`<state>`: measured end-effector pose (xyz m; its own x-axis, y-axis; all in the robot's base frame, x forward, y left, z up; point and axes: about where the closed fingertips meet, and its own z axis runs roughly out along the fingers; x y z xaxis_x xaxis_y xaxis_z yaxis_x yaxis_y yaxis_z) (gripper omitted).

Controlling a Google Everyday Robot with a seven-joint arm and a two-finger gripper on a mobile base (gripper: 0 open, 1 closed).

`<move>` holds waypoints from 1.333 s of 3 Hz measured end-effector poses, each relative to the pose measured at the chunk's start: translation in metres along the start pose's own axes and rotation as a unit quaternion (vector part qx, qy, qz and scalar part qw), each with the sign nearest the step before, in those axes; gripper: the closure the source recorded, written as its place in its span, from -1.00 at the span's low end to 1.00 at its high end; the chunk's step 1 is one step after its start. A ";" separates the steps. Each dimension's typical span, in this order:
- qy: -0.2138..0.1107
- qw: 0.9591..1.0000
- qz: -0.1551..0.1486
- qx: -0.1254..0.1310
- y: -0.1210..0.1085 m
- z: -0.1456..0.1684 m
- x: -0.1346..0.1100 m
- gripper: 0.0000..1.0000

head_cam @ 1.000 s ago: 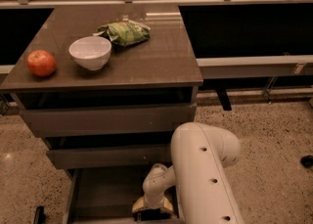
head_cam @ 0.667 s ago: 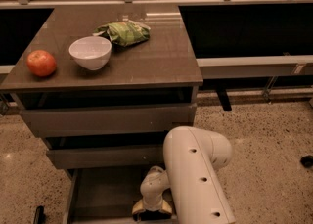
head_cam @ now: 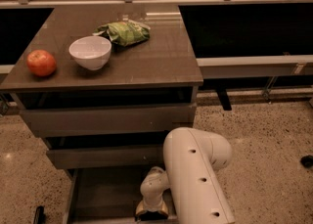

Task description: Pick rxbar blueberry from bottom drawer and place on counter

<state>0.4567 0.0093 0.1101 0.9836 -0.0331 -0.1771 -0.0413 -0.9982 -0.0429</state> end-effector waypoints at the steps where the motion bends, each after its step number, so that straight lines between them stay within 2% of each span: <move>1: -0.003 1.000 -0.005 0.001 -0.002 0.002 0.000 0.00; 3: -0.003 1.000 -0.006 0.002 -0.002 -0.001 -0.001 0.92; 4: -0.003 1.000 -0.006 0.002 -0.002 -0.001 -0.001 1.00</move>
Offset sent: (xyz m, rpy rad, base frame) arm 0.0043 0.0045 -0.0001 0.0283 0.0062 0.0164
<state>0.4560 0.0113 0.1109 0.9830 -0.0216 -0.1825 -0.0311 -0.9983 -0.0493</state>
